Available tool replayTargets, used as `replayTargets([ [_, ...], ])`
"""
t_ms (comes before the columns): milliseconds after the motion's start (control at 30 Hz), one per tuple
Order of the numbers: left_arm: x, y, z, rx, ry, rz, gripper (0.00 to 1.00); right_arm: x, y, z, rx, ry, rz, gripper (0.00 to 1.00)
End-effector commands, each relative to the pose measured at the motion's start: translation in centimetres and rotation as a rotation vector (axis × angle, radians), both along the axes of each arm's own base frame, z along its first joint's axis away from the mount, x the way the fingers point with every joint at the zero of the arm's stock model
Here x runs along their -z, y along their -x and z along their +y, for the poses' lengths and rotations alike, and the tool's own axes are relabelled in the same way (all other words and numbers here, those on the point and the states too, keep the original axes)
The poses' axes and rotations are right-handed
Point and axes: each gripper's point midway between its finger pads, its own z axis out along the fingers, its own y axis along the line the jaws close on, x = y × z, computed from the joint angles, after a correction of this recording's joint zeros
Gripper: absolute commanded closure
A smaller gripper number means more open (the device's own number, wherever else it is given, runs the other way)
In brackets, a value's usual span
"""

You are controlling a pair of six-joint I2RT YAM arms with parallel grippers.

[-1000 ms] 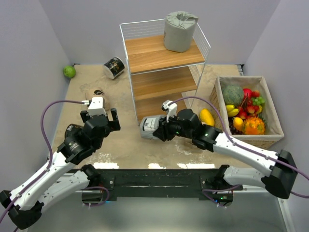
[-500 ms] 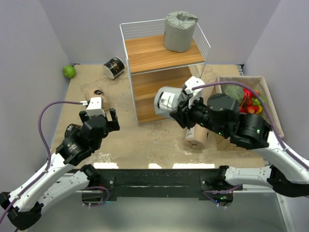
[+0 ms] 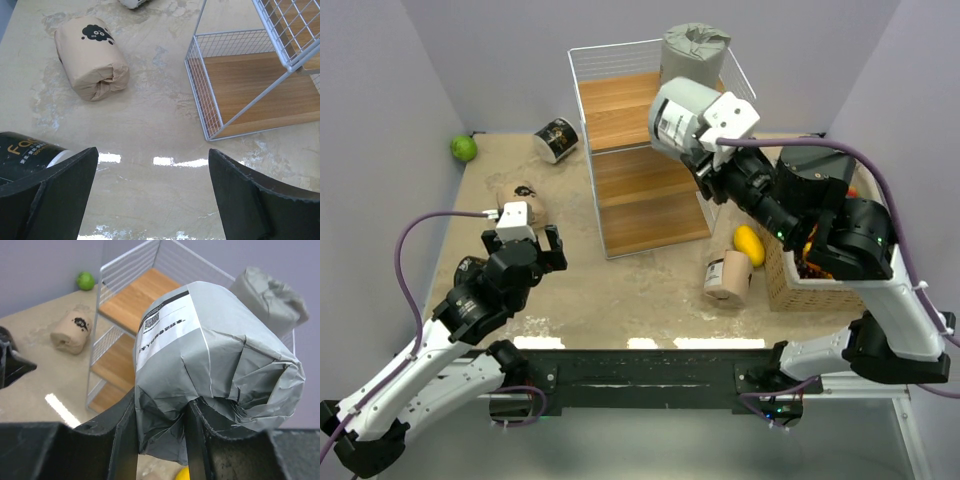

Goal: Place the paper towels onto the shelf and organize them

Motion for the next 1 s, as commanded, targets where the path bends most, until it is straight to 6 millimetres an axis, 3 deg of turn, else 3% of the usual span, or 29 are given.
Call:
replayTargets([
  [0,-0.5,-0.1,0.1,-0.012,0.016,-0.023,0.03,-5.3,-1.5,0.6,0.022,0.03,-0.229,0.65],
  [400,-0.5,-0.2,0.0,-0.009,0.013,-0.022,0.03,-4.6,-4.6,3.9,0.067,0.232,-0.345,0.6],
  [667,-0.7,-0.1,0.2,-0.015,0.023,-0.033,0.03,-2.5,-6.6,6.6,0.077,0.355,-0.348,0.59],
  [967,-0.8,0.0,0.3,-0.016,0.025,-0.036,0.03,-3.0,-8.1,7.0,0.122,0.364,-0.373,0.45],
])
